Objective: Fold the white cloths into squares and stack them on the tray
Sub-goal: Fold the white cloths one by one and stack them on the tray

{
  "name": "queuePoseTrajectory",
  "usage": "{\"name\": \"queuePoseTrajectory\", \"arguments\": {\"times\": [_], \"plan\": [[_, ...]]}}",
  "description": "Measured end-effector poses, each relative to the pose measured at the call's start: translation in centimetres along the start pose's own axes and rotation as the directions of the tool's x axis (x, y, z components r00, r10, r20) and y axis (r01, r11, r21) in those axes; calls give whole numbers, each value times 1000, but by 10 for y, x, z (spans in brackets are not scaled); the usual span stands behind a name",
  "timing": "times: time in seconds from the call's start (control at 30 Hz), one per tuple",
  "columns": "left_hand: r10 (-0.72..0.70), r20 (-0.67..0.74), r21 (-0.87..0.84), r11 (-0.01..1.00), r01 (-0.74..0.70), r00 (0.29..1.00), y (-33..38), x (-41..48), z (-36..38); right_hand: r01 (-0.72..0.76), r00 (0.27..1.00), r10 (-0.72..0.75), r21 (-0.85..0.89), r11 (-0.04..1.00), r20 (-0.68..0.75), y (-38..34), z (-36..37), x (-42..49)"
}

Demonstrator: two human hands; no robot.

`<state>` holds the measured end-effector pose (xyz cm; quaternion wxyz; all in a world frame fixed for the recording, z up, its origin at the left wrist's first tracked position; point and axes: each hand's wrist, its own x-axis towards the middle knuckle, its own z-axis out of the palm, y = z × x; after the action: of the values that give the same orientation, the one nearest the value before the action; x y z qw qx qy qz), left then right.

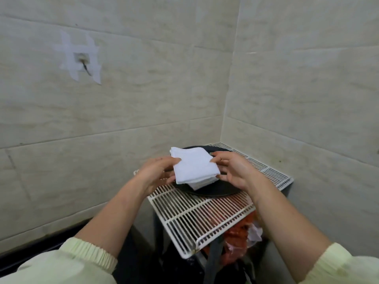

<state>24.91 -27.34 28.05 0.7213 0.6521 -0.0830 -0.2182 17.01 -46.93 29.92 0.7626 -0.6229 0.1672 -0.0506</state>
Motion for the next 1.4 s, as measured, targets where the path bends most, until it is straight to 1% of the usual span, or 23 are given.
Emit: {"name": "queuePoseTrajectory", "arguments": {"times": [0.1,0.2,0.3,0.4,0.43,0.5,0.57,0.67,0.77,0.83,0.97,1.13,1.3,1.37,1.4], "plan": [[14,-38,25,1000,-13,999,8,31,28,3,1000,-3,-3,1000,-9,-15,-31,33],[67,-74,65,996,-62,995,13,62,61,3,1000,-3,-10,1000,-7,-32,-65,66],[127,-104,155,982,-110,987,15,90,96,-2,1000,2,-35,999,-8,-43,-101,101],[150,-160,251,962,-107,976,10,119,128,-33,999,32,-67,997,-17,-43,-132,131],[177,-187,310,944,-113,966,7,130,137,-47,999,45,-73,996,-23,-41,-141,141],[257,-220,489,864,-122,941,-1,147,151,-64,997,60,-100,993,-44,-37,-155,158],[315,-239,646,758,-92,919,-9,159,162,-74,996,66,-149,986,-58,-31,-168,174],[364,-198,808,587,-59,910,-20,168,174,-83,996,72,-245,966,-54,-19,-178,192],[372,-149,917,399,-13,916,-31,176,180,-72,997,64,-353,933,-35,-5,-184,204],[358,-120,951,308,4,926,-38,181,182,-55,998,55,-421,906,-11,1,-187,209],[317,-107,980,191,47,942,-48,186,184,-5,999,25,-531,847,30,5,-187,217],[294,-105,993,91,82,950,-52,194,185,86,996,-79,-702,707,43,7,-185,222],[279,-53,994,-80,78,959,-56,196,188,137,990,-93,-817,560,102,6,-185,220],[296,-33,992,-105,67,955,-56,198,188,164,985,-133,-849,502,112,3,-182,219],[316,-24,994,-94,57,949,-54,198,187,182,980,-158,-853,489,118,0,-179,219]]}}
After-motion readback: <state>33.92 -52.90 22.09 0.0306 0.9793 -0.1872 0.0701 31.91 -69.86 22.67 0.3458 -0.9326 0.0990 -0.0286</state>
